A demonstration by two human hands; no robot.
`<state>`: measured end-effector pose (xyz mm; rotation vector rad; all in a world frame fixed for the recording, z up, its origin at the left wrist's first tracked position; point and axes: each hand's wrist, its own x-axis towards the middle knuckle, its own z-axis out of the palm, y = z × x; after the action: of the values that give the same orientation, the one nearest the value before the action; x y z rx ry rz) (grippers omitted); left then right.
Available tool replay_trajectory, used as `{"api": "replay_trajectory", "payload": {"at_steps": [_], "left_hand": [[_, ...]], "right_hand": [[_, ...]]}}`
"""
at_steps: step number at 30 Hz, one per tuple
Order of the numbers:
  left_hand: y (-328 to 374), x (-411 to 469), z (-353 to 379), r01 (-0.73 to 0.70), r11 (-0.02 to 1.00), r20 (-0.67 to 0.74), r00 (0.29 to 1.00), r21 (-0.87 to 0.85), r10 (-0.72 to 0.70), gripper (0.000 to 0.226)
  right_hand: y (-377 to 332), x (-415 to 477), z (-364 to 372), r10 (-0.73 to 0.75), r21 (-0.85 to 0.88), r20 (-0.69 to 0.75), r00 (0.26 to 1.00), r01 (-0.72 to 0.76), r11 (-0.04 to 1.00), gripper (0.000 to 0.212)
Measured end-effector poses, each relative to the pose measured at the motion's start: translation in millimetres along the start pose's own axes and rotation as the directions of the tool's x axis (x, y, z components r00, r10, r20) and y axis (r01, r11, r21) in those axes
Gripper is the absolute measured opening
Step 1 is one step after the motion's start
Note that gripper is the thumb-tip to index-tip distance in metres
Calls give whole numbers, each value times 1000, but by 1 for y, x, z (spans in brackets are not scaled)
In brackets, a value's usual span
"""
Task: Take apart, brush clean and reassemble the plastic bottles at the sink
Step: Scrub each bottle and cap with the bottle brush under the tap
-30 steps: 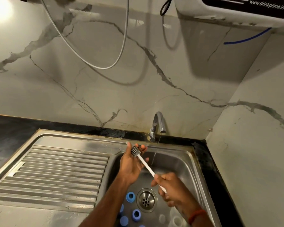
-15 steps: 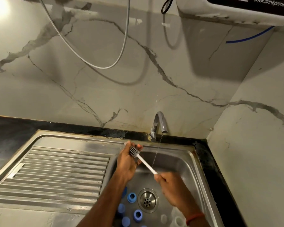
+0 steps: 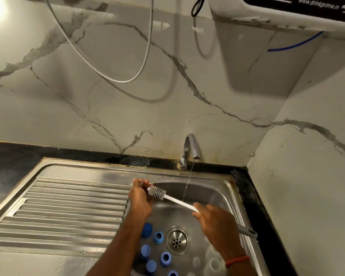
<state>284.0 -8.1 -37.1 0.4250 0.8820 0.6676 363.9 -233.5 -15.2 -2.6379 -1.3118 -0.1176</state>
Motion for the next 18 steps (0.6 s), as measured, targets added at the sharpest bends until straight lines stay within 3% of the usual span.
{"api": "replay_trajectory", "payload": {"at_steps": [2,6,12,15,18], "left_hand": [[5,1,-8,-45,994,0,999,96,45,32],[0,-6,-11,-16,996,207,978,85,-2,45],[-3,-16,-3,34,996,356,932,88,-63,35],[-4,-13,-2,7,994,354,934,111,-46,25],[-4,-10,-4,-67,986,387,922,152,2,30]], "right_hand": [[12,0,-2,161,133,-49,986,-153,979,23],[36,6,-1,392,249,-10,920,-378,892,27],[36,11,0,406,339,-44,913,-369,866,24],[34,11,0,409,361,-48,911,-365,858,25],[31,9,-4,422,449,-34,906,-364,816,29]]}}
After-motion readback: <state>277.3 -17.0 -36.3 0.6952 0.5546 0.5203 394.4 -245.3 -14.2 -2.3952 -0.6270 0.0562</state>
